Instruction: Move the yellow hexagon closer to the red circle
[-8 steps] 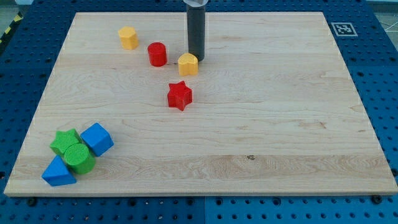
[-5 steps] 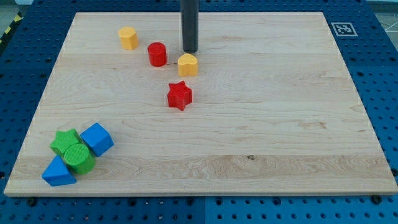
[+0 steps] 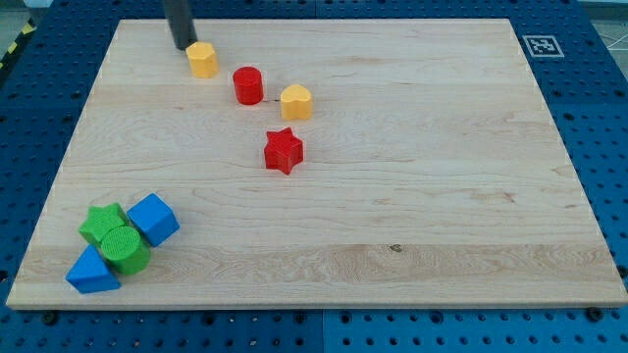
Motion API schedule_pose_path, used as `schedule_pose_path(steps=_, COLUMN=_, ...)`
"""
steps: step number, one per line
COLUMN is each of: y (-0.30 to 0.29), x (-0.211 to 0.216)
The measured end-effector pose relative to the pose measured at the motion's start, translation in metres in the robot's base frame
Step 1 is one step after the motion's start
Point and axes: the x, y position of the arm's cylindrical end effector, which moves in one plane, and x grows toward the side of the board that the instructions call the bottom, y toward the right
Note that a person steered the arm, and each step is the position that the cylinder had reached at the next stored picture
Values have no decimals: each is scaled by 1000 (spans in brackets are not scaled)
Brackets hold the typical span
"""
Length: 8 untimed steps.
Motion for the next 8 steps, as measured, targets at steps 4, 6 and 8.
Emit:
schedule_pose_path(steps=4, y=15, x=1)
schedule_pose_path(steps=6, y=17, x=24)
schedule_pose_path(steps=8, y=44, x=29)
